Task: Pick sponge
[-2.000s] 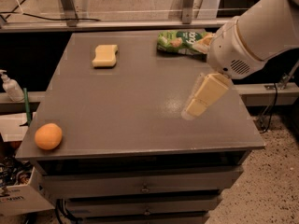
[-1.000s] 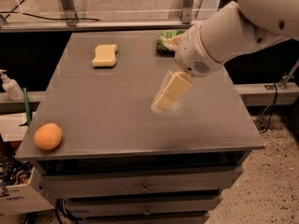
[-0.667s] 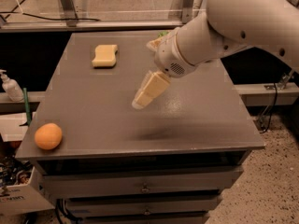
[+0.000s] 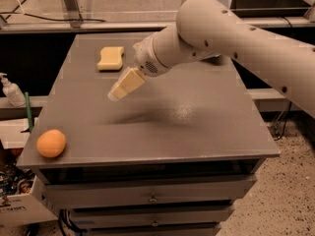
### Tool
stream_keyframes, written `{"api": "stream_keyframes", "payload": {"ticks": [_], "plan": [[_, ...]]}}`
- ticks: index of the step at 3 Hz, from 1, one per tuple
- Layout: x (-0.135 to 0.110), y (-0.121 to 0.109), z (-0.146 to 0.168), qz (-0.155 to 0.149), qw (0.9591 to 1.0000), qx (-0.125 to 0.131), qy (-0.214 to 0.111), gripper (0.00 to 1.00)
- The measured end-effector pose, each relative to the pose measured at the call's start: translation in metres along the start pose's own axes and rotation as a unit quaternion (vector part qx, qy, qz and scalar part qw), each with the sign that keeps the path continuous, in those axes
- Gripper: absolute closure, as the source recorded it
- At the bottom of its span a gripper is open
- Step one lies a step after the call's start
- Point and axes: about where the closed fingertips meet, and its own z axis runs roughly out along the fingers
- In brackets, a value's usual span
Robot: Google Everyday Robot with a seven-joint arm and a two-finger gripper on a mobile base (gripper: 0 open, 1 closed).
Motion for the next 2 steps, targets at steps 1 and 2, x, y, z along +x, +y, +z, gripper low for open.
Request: {"api": "stream_keyframes", "payload": {"ticks": [1, 2], "plan": [[-0.003, -0.023, 0.036, 0.049, 0.9986, 0.005, -0.02, 0.0], [-0.002, -0.043, 0.066, 0.079, 0.9962, 0.014, -0.033, 0.0]]}}
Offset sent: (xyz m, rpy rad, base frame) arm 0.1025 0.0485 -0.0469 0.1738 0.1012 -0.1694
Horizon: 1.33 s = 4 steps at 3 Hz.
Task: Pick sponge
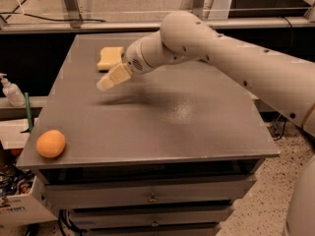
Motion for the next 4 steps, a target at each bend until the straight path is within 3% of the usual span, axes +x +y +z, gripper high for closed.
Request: {"api": "stream_keyframes", "payload": {"ticks": [2, 3, 4], "plan": [[0.003, -0.037, 0.041, 0.036, 0.9984, 0.031, -0.032, 0.0], [0.005, -0.054, 0.047, 0.047, 0.9964, 0.051, -0.05, 0.17], [0.0, -0.063, 0.049, 0.053, 0.9946, 0.063, -0.064, 0.41]]}}
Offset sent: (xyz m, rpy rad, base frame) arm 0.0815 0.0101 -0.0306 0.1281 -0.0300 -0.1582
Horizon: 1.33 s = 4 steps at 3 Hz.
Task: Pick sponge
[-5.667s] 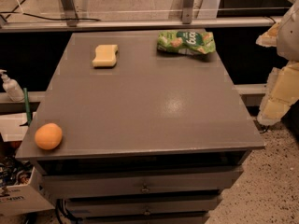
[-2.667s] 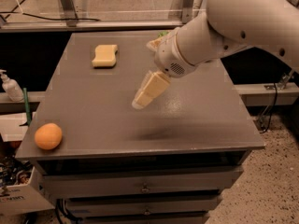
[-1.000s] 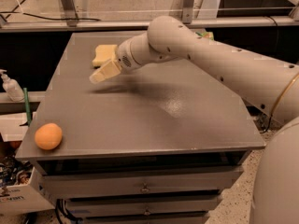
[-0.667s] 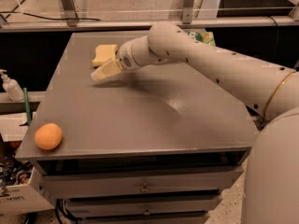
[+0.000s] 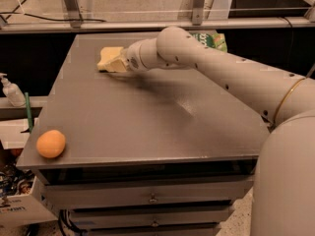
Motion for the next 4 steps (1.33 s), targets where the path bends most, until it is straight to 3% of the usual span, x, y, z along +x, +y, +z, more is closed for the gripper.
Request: {"api": "stream_keyframes", "payload": {"ticks": [2, 3, 4], "plan": [[-0.017, -0.011, -0.017, -0.009, 0.9997, 0.019, -0.015, 0.88], [-0.026, -0.012, -0.035, -0.015, 0.9993, 0.021, -0.027, 1.0], [-0.033, -0.006, -0.057, -0.017, 0.9991, 0.002, -0.04, 1.0]]}}
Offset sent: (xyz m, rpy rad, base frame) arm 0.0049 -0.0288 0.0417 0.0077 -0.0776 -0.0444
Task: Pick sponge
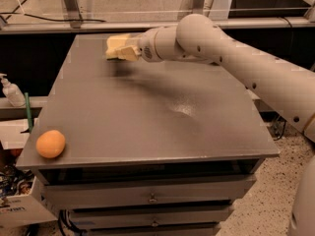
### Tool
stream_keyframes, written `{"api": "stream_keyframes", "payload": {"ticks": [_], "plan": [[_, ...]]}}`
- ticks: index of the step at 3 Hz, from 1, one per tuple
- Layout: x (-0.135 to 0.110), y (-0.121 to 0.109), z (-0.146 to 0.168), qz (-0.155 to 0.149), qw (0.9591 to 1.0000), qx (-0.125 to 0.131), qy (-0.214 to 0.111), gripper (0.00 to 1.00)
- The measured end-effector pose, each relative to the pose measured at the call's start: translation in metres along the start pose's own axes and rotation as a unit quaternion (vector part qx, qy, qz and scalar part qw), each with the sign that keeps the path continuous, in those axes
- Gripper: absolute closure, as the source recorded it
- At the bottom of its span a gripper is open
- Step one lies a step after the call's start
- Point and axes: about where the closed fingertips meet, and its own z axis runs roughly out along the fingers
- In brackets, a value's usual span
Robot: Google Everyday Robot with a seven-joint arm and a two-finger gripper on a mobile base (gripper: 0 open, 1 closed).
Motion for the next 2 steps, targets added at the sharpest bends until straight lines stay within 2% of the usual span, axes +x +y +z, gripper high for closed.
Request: {"api": "stream_keyframes", "payload": {"ticks": [1, 2], "plan": [[-0.0067, 0.0166, -0.0278, -0.005, 0.9992, -0.038, -0.01, 1.0], [-0.0067, 0.0166, -0.0275, -0.005, 0.9992, -0.038, -0.01, 1.0]]}}
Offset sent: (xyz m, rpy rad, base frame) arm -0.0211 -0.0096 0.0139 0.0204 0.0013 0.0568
